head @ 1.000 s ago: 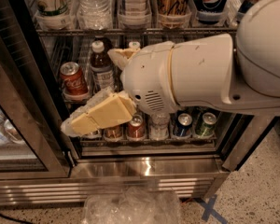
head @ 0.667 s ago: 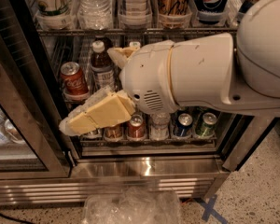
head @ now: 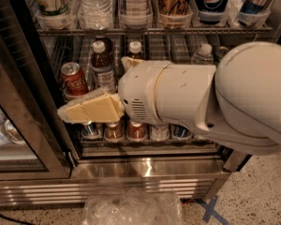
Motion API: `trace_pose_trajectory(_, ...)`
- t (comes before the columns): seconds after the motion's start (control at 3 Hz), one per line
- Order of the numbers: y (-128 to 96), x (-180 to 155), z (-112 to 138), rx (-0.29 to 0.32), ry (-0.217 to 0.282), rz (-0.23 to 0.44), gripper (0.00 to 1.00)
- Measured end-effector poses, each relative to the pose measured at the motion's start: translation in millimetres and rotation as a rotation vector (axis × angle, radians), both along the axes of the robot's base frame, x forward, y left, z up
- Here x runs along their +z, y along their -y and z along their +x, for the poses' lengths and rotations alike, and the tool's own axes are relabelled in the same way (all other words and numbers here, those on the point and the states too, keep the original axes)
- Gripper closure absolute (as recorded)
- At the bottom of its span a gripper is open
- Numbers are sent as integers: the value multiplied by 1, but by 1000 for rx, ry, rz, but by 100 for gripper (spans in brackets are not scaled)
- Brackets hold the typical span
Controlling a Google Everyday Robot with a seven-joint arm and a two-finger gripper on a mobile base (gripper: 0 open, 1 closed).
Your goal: Pick water bottle from top shelf of fridge
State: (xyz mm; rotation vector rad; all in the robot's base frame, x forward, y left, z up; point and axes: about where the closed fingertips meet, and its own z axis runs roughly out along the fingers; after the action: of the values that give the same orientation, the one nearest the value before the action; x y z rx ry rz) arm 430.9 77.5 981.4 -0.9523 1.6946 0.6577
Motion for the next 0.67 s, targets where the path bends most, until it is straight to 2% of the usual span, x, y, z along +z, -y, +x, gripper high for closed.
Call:
trace_pose_trajectory(0.33,9,1,20,-165,-2,78,0)
trace_pose_trajectory(0.67,19,21,37,-288,40,134,0)
